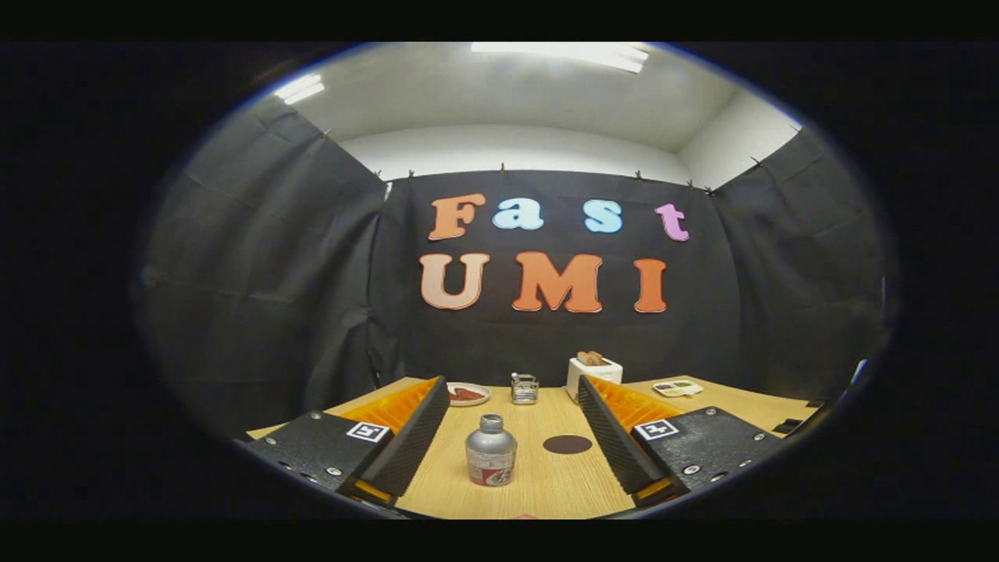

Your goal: Take the bottle from table, then pour the juice into the cup, finally place the bottle on the coaster

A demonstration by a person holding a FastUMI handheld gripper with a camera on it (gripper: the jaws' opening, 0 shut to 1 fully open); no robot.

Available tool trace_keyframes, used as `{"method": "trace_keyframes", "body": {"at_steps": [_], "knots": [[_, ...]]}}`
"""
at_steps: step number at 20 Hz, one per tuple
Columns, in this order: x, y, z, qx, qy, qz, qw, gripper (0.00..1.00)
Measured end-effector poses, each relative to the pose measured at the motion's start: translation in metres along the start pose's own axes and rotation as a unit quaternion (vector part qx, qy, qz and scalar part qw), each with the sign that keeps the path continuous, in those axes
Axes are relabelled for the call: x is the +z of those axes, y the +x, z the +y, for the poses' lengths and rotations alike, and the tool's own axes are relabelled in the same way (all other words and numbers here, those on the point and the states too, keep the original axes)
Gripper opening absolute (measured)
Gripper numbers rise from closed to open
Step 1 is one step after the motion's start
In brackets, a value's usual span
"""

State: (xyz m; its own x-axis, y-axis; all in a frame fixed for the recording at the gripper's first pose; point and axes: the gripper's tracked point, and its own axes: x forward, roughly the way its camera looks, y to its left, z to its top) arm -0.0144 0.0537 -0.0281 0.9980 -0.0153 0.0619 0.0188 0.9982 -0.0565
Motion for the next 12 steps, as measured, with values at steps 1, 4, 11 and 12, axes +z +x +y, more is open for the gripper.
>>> {"method": "trace_keyframes", "body": {"at_steps": [1,4,11,12], "knots": [[-0.004,0.001,0.001,-0.002,-0.001,-0.003,1.000,0.98],[-0.026,0.008,0.004,-0.003,0.007,0.002,1.000,0.98],[-0.086,0.027,0.005,-0.008,0.022,0.037,0.999,0.98],[-0.095,0.030,0.007,-0.005,0.022,0.046,0.999,0.98]]}}
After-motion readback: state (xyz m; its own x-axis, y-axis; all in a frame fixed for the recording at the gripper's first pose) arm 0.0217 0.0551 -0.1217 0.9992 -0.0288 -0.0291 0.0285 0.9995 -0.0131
